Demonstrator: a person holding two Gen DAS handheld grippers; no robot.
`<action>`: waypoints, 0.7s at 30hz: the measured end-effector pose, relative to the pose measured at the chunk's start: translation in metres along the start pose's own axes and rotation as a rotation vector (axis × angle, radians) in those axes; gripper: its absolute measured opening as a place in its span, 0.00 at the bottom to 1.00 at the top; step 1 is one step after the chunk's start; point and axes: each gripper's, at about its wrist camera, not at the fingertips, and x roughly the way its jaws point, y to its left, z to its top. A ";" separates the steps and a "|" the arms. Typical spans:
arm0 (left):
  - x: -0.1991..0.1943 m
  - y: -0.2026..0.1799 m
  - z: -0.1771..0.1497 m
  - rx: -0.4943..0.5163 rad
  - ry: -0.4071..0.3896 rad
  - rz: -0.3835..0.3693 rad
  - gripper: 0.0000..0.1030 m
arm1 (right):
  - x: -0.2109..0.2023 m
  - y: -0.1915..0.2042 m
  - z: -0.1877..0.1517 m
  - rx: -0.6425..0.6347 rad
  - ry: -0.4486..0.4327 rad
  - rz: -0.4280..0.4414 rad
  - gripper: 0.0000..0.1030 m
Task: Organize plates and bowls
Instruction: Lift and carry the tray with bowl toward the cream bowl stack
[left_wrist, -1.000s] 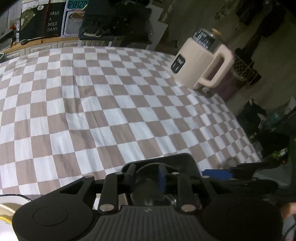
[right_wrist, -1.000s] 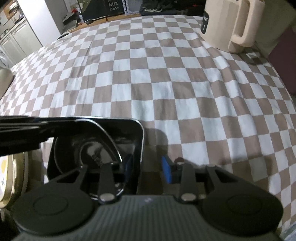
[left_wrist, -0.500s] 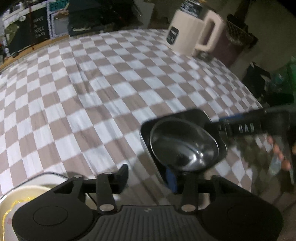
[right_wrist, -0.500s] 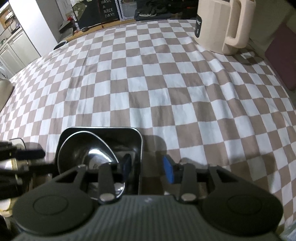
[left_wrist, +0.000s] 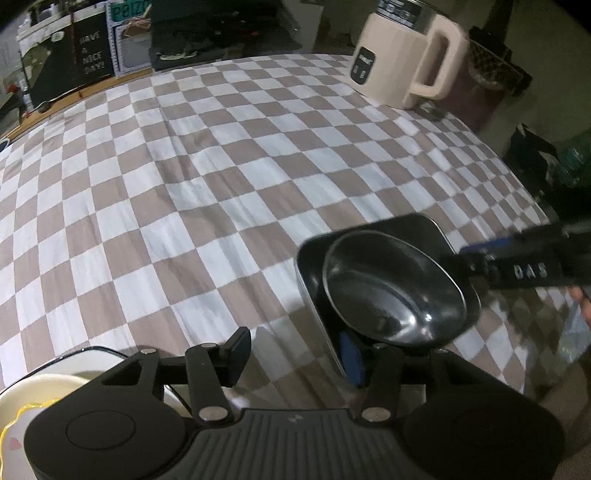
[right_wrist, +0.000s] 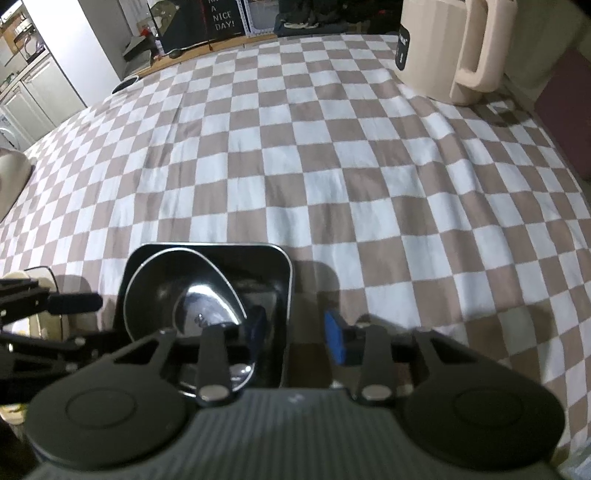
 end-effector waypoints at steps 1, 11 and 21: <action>0.001 0.001 0.001 -0.010 -0.003 0.001 0.51 | 0.001 0.000 0.000 -0.002 0.003 0.005 0.28; 0.008 0.022 0.006 -0.205 0.013 -0.148 0.26 | 0.004 0.002 -0.004 -0.045 0.016 0.035 0.11; 0.008 0.025 0.003 -0.277 -0.005 -0.198 0.11 | 0.005 -0.005 -0.005 -0.014 0.024 0.041 0.12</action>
